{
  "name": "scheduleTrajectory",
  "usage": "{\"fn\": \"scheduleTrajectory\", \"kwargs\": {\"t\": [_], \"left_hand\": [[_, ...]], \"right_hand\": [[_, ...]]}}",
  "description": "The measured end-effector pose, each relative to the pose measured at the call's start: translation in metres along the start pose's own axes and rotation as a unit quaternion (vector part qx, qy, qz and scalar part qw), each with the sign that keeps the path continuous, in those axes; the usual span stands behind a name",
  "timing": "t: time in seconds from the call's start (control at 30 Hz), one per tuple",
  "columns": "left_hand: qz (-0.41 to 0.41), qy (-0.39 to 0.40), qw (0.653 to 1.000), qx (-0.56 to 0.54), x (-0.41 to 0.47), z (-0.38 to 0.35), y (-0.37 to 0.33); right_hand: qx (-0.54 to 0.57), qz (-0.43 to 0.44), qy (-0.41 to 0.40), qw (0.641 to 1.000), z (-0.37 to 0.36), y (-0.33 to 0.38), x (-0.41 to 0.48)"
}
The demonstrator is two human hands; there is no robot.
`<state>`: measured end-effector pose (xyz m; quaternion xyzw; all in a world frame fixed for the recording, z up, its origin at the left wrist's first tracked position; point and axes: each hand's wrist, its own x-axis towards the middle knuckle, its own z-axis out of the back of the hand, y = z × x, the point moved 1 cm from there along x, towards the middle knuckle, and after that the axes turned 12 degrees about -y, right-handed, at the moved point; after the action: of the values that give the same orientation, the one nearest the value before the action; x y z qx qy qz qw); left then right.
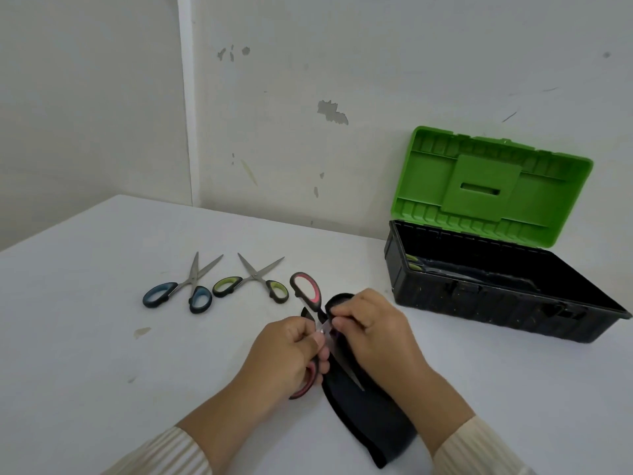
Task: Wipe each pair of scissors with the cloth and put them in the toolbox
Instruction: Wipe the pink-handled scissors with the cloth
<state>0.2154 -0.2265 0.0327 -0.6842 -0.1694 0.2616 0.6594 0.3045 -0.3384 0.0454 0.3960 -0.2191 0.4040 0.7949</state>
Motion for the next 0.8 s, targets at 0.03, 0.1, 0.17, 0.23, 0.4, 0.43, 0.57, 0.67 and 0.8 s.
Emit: {"fn": "scheduleTrajectory", "kwargs": {"t": [0.03,0.1,0.17,0.23,0.4,0.43,0.57,0.67,0.8], "left_hand": [[0.007,0.003,1.000,-0.012,0.000,0.000,0.000],[0.010,0.005,1.000,-0.010,-0.001,0.000,-0.002],[0.009,0.003,1.000,-0.003,-0.002,0.000,-0.004],[0.016,0.004,1.000,-0.002,-0.003,0.001,-0.005],[0.014,-0.003,1.000,-0.009,0.000,0.003,-0.006],[0.020,-0.004,1.000,-0.011,0.000,0.003,-0.005],[0.023,0.008,1.000,-0.003,-0.001,0.003,-0.004],[0.023,0.007,1.000,-0.002,0.000,0.005,-0.004],[0.018,0.018,1.000,0.006,-0.002,0.006,-0.008]], "right_hand": [[0.003,-0.004,-0.004,1.000,0.000,0.000,-0.001],[0.026,0.003,0.022,0.999,-0.001,0.003,-0.004],[0.033,-0.005,0.007,0.999,0.000,0.001,-0.002],[0.023,-0.029,-0.037,0.999,0.004,-0.004,0.002],[0.024,-0.027,-0.003,0.999,-0.004,0.001,-0.003],[0.019,-0.042,-0.021,0.999,-0.003,-0.002,0.000],[-0.026,0.015,-0.010,1.000,-0.001,0.005,-0.005],[-0.007,-0.016,0.025,1.000,-0.002,0.005,-0.007],[-0.053,-0.141,-0.134,0.980,0.019,-0.030,0.011]]}}
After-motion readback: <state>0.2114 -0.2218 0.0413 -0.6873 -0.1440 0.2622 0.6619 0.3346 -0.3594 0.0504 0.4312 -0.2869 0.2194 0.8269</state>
